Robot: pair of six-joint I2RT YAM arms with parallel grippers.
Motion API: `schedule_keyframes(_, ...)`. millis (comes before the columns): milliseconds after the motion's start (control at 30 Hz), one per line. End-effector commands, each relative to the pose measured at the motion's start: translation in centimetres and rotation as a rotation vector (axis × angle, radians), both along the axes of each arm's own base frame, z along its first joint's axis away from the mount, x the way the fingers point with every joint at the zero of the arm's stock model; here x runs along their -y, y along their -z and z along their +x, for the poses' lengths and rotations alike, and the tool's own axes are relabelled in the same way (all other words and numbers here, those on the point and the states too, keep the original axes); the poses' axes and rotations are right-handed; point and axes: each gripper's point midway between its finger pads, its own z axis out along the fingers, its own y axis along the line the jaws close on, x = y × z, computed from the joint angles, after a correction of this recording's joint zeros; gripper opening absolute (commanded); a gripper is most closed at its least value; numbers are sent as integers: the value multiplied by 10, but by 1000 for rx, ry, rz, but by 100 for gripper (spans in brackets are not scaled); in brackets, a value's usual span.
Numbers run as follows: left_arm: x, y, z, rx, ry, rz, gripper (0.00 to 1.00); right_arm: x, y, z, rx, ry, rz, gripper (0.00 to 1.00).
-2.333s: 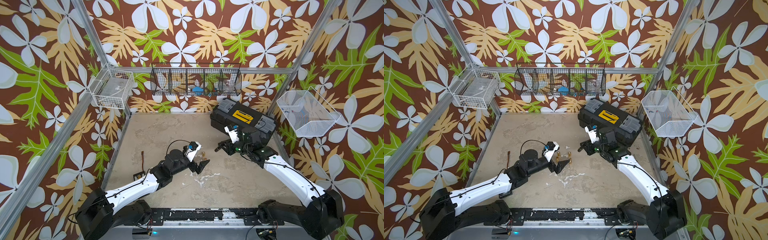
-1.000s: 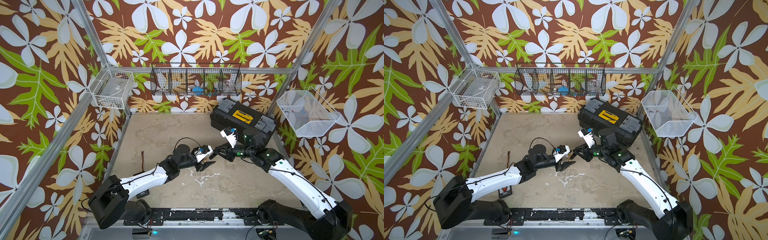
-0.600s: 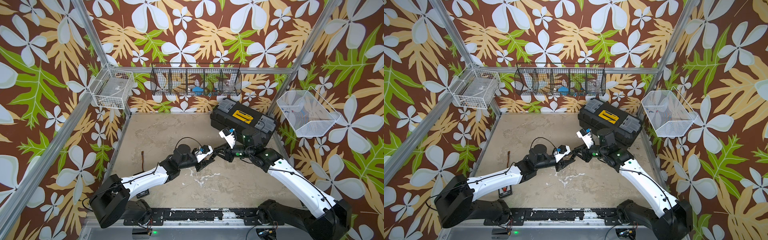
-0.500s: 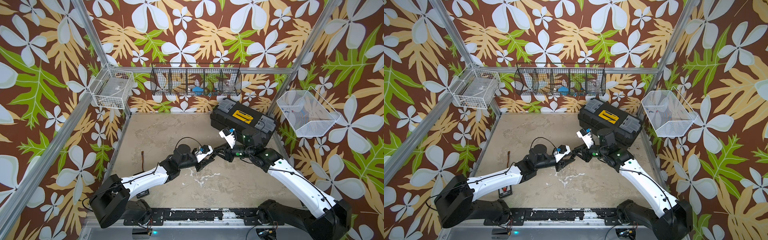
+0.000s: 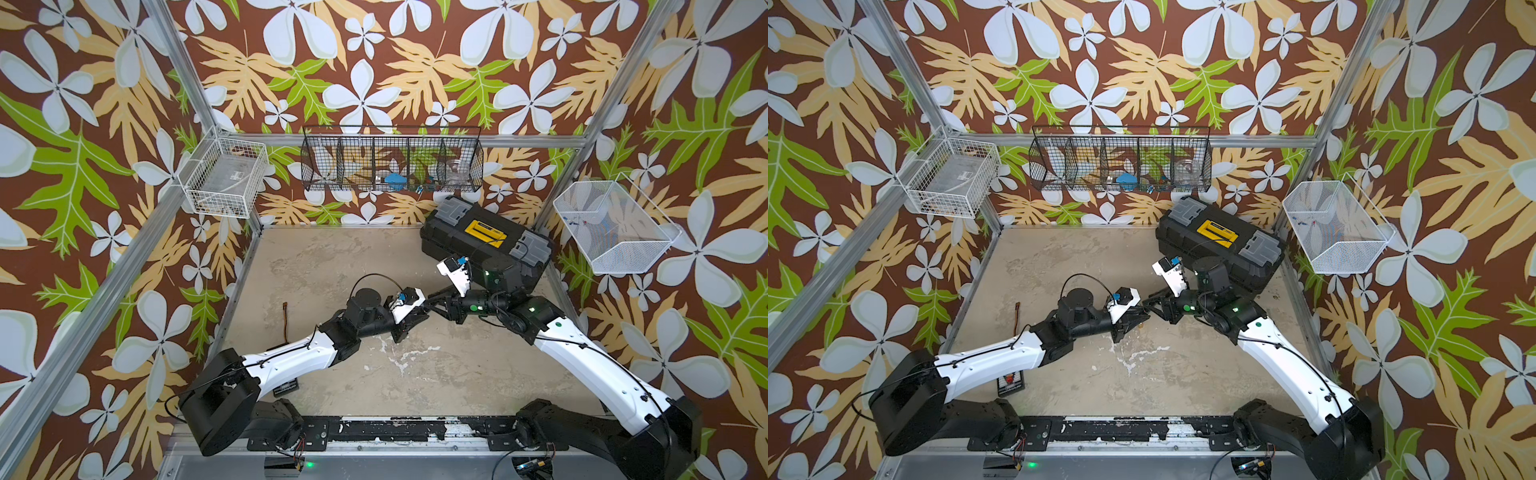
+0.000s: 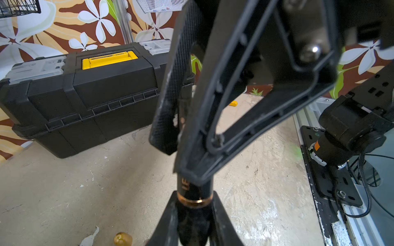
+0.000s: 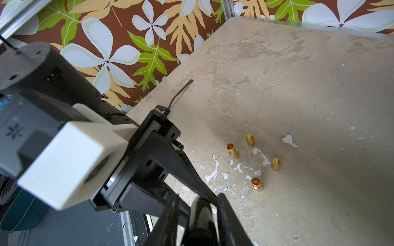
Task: Open the lipstick cap
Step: Open the cover of the lipstick.
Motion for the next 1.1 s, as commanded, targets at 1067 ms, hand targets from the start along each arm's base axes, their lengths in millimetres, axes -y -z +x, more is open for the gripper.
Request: schedule_keyframes(1067, -26, 3, -6, 24, -92, -26, 12, 53, -28, 52, 226, 422, -73, 19)
